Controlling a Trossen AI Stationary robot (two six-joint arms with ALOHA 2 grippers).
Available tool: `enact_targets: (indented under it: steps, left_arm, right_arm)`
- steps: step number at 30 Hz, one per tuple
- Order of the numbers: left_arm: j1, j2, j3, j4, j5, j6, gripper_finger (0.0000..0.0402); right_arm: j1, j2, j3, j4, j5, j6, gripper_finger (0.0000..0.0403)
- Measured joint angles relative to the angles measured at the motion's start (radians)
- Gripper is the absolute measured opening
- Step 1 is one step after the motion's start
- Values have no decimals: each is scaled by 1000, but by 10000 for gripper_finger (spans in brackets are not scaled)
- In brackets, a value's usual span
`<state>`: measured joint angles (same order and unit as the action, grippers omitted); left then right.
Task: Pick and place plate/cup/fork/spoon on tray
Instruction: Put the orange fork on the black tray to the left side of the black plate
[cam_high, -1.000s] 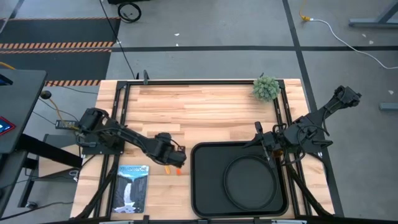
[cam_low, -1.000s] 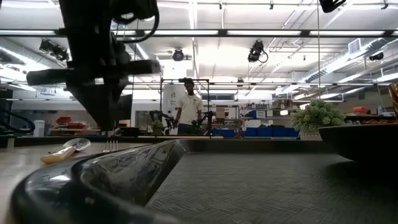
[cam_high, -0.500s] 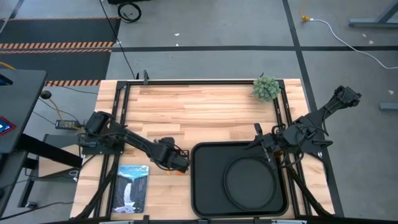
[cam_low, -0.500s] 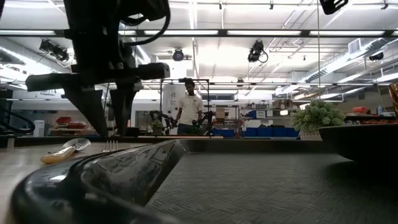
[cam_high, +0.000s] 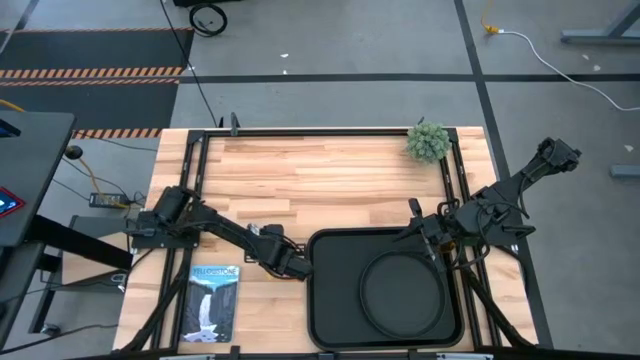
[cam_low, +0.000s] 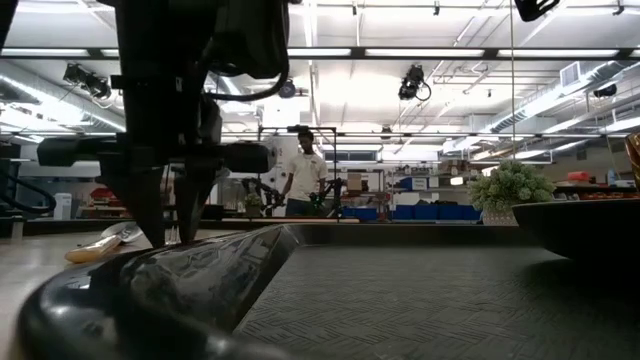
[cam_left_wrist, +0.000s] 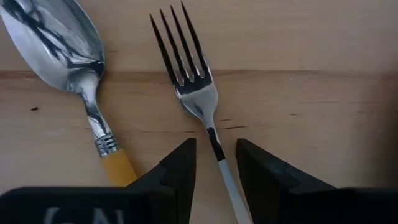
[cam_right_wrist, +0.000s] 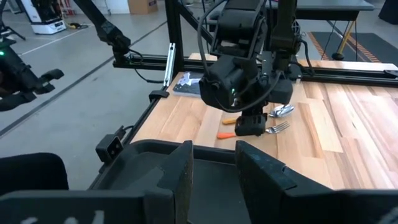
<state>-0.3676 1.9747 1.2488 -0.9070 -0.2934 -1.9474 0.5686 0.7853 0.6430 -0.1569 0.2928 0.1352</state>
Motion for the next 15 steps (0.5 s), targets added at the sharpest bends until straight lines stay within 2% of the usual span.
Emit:
enact_targets:
  steps: [5, 15]
  left_arm:
    - [0, 0, 0, 9, 6, 45, 111]
    - [0, -1, 0, 32, 23, 110, 13]
  right_arm:
    - [0, 0, 0, 1, 0, 0, 128]
    - [0, 0, 0, 0, -8, 12, 128]
